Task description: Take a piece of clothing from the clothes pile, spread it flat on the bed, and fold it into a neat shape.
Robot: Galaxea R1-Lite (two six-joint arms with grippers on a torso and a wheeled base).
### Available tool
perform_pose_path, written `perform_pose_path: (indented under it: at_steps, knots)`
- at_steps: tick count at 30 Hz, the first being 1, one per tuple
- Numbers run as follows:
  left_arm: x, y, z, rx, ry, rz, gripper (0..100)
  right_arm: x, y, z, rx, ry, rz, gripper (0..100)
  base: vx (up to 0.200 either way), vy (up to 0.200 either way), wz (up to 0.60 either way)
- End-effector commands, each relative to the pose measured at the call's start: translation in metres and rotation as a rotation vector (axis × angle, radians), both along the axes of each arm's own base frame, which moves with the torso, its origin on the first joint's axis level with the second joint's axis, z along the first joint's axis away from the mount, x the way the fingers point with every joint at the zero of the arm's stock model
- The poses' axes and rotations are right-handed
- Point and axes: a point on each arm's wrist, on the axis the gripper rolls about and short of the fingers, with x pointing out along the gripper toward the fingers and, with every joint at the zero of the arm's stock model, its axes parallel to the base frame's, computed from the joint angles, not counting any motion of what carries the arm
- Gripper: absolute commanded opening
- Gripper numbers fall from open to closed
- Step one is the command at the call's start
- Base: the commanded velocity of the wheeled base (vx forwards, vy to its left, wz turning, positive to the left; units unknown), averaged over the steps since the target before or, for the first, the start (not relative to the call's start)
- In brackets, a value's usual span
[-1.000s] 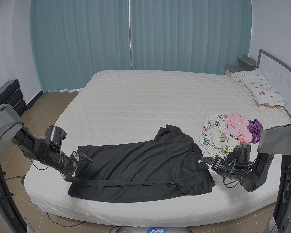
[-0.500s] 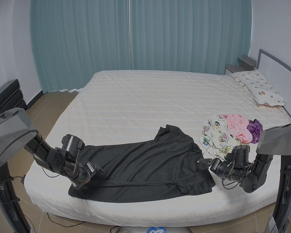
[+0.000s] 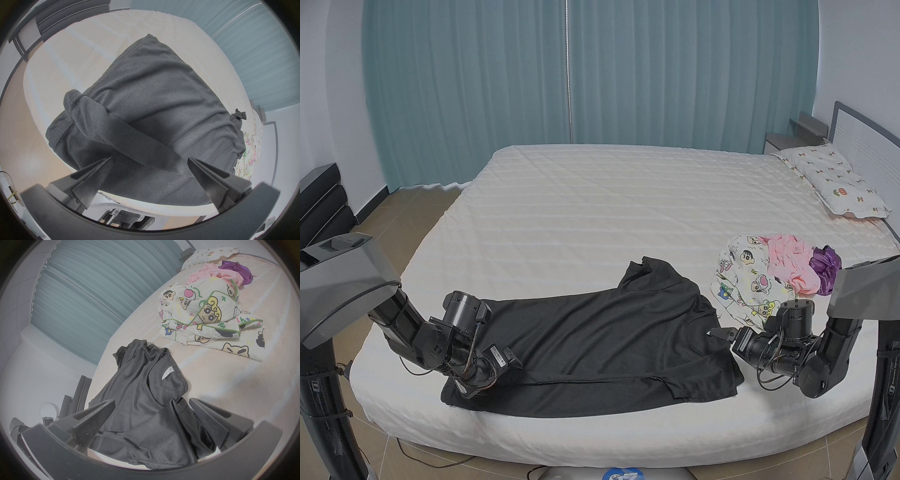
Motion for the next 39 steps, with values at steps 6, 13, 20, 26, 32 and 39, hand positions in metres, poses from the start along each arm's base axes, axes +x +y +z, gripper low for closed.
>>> perform_pose_path:
  at_steps: [6,13,20,26,32,39]
  knots:
    - [0.008,0.009,0.000,-0.002,-0.010,0.034,100,-0.001,0.004,-0.001,0.001,0.001,0.012,100,0.000,0.000,0.00]
    - [0.023,0.020,0.004,-0.012,-0.050,0.079,100,-0.001,0.004,-0.001,0.001,0.003,0.012,100,0.000,0.000,0.00]
    - [0.047,0.044,0.016,-0.069,-0.112,0.207,100,-0.001,0.004,-0.001,-0.002,0.002,0.012,100,0.000,0.000,0.00]
    - [0.045,0.063,0.027,-0.106,-0.130,0.241,100,-0.003,0.003,-0.001,-0.002,0.005,0.009,100,0.000,0.000,0.00]
    - [0.043,0.083,0.039,-0.156,-0.150,0.267,100,-0.003,0.003,-0.001,-0.002,0.005,0.009,100,0.000,0.000,0.00]
    - [0.034,0.088,0.030,-0.154,-0.112,0.212,100,-0.003,0.003,0.000,0.000,-0.014,0.010,100,0.000,0.000,0.00]
